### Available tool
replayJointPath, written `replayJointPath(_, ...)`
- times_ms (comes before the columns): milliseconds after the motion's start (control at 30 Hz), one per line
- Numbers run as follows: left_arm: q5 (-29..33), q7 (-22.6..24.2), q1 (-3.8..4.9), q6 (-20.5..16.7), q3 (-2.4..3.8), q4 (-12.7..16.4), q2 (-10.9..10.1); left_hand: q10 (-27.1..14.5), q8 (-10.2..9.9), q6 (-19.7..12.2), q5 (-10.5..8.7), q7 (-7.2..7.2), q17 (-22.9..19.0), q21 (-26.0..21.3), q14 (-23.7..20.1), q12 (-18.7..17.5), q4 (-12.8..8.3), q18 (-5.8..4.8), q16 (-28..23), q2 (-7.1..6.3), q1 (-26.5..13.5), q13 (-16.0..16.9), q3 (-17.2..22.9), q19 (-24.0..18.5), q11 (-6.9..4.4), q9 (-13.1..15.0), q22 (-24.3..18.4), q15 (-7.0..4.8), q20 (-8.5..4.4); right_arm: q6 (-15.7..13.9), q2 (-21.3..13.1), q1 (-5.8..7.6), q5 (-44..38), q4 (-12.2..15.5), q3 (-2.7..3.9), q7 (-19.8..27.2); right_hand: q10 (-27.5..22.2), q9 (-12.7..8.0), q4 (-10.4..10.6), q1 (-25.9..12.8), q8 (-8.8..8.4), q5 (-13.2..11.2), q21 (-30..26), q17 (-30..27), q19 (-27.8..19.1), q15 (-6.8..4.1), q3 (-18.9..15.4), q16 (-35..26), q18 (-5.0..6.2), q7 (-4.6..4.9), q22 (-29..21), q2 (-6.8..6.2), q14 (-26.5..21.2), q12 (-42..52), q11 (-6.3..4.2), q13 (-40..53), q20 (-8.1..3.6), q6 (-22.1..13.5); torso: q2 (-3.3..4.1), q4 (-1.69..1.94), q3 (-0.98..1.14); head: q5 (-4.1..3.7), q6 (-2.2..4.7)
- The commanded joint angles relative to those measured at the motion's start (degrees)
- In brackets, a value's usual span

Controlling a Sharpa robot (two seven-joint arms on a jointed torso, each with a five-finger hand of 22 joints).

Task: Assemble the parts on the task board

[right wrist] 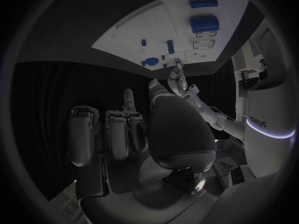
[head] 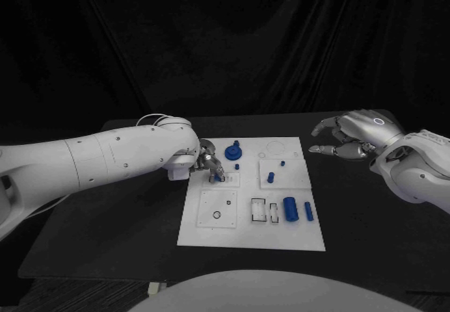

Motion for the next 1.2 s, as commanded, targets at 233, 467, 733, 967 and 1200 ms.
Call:
replayJointPath(233, 0.9, 0.8, -0.5, -0.8, 0.04, -0.2, 0.6, 6.0, -0.2, 0.6, 0.23, -1.07, 15.1, -0.5, 5.9, 0.2, -1.7, -0.44, 0.1, 0.84, 0.0, 14.9, 2.6, 0.0, -0.25, 0.2, 8.7, -0.18, -0.3, 0.0, -0.1, -0.14, -0.1, 0.0, 0.04, -0.8, 6.1, -0.1, -0.3, 0.5, -0.08, 0.4, -0.4, 14.4, 3.2, 0.43, -0.1, -0.3, -0.71, 0.05, 13.1, -0.02, 5.8, 0.1, 0.44, 15.1, 0.48, 0.5, -0.02, -0.01, -0.03, -0.1, -0.01)
replayJointPath(467, 0.9, 1.2, -0.62, -1.2, 0.04, -0.3, 0.7, 6.0, -0.3, 0.5, 0.12, -1.0, 15.1, -0.6, 5.9, 0.2, -1.5, -0.41, 0.1, 0.98, -0.2, 14.9, 2.7, -0.1, -0.2, 0.2, 8.6, -0.14, -0.29, 0.0, -0.2, -0.14, -0.1, 0.0, 0.04, -0.8, 6.1, -0.1, -0.3, 0.5, -0.08, 0.4, -0.4, 14.4, 3.2, 0.43, -0.1, -0.3, -0.71, 0.05, 13.1, -0.02, 5.8, 0.1, 0.44, 15.1, 0.48, 0.5, 0.02, -0.02, -0.02, -0.19, -0.01)
replayJointPath(733, 0.9, 1.7, -0.69, -2.0, 0.04, 0.0, 0.7, 6.0, -0.4, 0.4, 0.08, -0.99, 15.1, -0.7, 5.9, 0.2, -1.4, -0.38, 0.1, 1.1, -0.2, 14.9, 2.7, -0.2, -0.18, 0.3, 8.5, -0.12, -0.28, 0.1, -0.2, -0.14, -0.1, 0.0, 0.04, -0.9, 6.1, -0.1, -0.3, 0.5, -0.08, 0.4, -0.4, 14.4, 3.2, 0.43, -0.1, -0.3, -0.71, 0.05, 13.1, -0.02, 5.8, 0.1, 0.44, 15.1, 0.48, 0.5, -0.01, -0.03, -0.02, -0.16, -0.01)
replayJointPath(967, 0.9, 1.8, -0.71, -2.3, 0.04, -0.2, 0.7, 6.0, -0.4, 0.3, 0.08, -0.97, 15.1, -0.7, 5.9, 0.2, -1.3, -0.36, 0.1, 1.16, -0.2, 14.9, 2.8, -0.3, -0.16, 0.3, 8.4, -0.11, -0.27, 0.3, -0.1, -0.14, -0.1, 0.0, 0.04, -1.0, 6.1, -0.1, -0.3, 0.5, -0.08, 0.4, -0.4, 14.4, 3.2, 0.43, -0.1, -0.3, -0.71, 0.05, 13.1, -0.02, 5.8, 0.1, 0.44, 15.1, 0.48, 0.5, -0.01, -0.02, -0.02, -0.02, -0.01)
replayJointPath(1200, 0.9, 1.8, -0.72, -2.2, 0.04, -0.4, 0.6, 6.0, -0.4, 0.3, 0.05, -0.94, 15.1, -0.8, 5.9, 0.2, -1.1, -0.34, 0.1, 1.27, -0.3, 14.9, 2.8, -0.3, -0.13, 0.3, 8.4, -0.09, -0.26, 0.4, 0.1, -0.15, -0.1, -0.1, 0.04, -1.0, 6.1, -0.1, -0.3, 0.5, -0.08, 0.4, -0.4, 14.4, 3.2, 0.43, -0.1, -0.3, -0.71, 0.05, 13.1, -0.02, 5.8, 0.1, 0.44, 15.1, 0.48, 0.5, -0.01, 0.0, -0.03, 0.06, -0.01)
